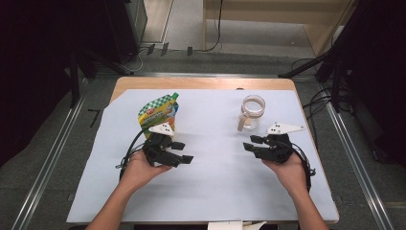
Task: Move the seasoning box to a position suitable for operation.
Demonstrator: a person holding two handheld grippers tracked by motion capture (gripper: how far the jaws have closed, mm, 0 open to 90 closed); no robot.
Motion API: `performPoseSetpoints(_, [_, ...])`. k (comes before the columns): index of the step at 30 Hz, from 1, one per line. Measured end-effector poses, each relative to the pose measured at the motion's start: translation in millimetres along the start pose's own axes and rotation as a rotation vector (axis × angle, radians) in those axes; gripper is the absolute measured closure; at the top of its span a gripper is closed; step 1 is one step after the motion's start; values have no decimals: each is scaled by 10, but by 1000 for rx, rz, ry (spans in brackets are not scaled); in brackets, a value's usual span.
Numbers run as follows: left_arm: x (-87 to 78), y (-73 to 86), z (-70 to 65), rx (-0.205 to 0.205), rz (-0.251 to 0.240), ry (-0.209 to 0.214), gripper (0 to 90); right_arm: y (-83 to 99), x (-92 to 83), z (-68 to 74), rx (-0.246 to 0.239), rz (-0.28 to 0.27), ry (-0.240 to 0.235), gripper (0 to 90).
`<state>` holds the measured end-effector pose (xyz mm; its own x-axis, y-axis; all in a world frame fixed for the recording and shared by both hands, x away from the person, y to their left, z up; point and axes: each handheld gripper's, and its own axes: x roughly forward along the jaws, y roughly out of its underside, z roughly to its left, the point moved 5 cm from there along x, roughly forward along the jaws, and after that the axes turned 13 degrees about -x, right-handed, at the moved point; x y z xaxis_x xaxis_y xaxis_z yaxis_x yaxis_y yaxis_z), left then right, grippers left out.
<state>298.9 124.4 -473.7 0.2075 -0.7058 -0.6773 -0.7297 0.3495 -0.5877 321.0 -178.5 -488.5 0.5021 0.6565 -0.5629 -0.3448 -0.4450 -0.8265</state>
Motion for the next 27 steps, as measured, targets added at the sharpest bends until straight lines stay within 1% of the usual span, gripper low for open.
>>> performPoseSetpoints(2, [3,3,-7,-2,2,1,349,-2,-5,-7,3,-3,2,561])
performPoseSetpoints(5, [8,19,-2,12,21,-17,362,-1,-9,-16,6,-5,7,553])
performPoseSetpoints(7, [4,20,6,5,22,-13,368,1,-15,-17,6,-7,10,547])
performPoseSetpoints(9, [-1,12,5,-5,13,-4,373,4,-26,-23,12,-9,12,542])
performPoseSetpoints(11, [-10,4,5,-3,11,-1,374,10,-34,-33,15,-13,14,537])
performPoseSetpoints(15, [-15,2,20,-1,17,-6,377,31,-45,-57,21,-7,24,527])
performPoseSetpoints(22, [-30,-10,25,-1,6,0,383,51,-54,-70,26,0,35,511])
performPoseSetpoints(25, [-52,-19,33,-11,-6,8,385,53,-51,-82,25,-4,33,511])
performPoseSetpoints(27, [-66,-20,45,-13,-10,3,387,49,-50,-98,25,-2,39,509])
